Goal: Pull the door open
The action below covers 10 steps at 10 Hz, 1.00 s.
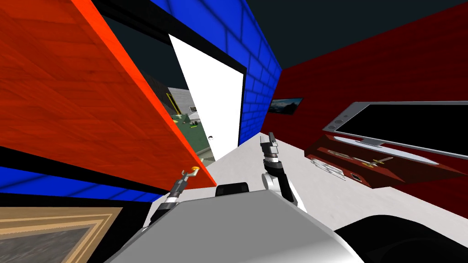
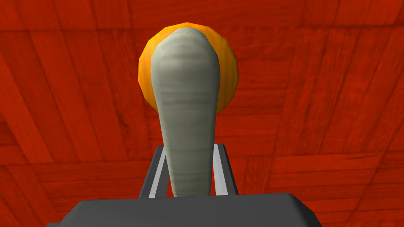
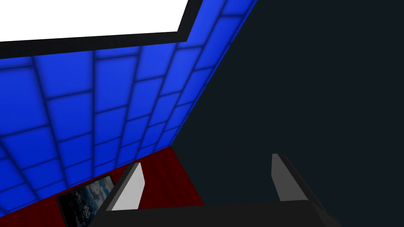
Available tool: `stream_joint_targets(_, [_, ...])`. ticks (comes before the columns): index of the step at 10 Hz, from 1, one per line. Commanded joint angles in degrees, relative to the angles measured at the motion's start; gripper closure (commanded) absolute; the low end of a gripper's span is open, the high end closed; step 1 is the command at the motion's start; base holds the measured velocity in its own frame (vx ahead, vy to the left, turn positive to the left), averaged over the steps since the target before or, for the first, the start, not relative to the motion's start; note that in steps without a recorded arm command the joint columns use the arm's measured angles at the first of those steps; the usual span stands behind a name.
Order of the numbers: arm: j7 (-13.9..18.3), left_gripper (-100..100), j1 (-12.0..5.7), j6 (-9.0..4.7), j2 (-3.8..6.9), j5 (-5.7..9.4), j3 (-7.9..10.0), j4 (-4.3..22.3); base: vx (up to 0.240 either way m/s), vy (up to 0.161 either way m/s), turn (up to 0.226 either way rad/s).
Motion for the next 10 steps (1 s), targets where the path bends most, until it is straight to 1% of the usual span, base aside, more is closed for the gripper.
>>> stream_joint_targets(1, [0.27,100,0.43,-1.65,-0.23,-0.27,-0.50,0.68,-0.102,0.032,-0.118])
stream_joint_targets(2, [0.23,100,-0.03,-0.95,0.19,-0.02,-0.06,0.92,-0.045,0.023,-0.019])
stream_joint_targets(3, [-0.35,100,-1.44,0.27,-0.27,0.36,-0.80,1.09,-0.051,0.001,-0.145])
stream_joint_targets(4, [-0.43,100,-1.62,0.43,-0.33,0.41,-0.89,1.09,-0.055,0.001,-0.138])
stream_joint_targets(5, [-0.75,100,-2.39,1.12,-0.60,0.60,-1.27,1.10,-0.043,0.004,-0.114])
stream_joint_targets(6, [-1.22,100,-3.49,2.11,-1.00,0.88,-1.81,1.12,-0.070,0.013,-0.198])
stream_joint_targets(7, [-1.22,100,-3.49,2.11,-1.00,0.88,-1.81,1.12,-0.054,0.022,-0.088])
stream_joint_targets(8, [-1.84,100,-4.95,3.41,-1.52,1.23,-2.52,1.15,-0.072,0.035,-0.113])
stream_joint_targets(9, [-1.84,100,-4.95,3.41,-1.52,1.23,-2.52,1.15,-0.075,0.026,-0.106])
stream_joint_targets(10, [-2.28,100,-5.97,4.31,-1.89,1.48,-3.02,1.18,-0.101,0.045,-0.070])
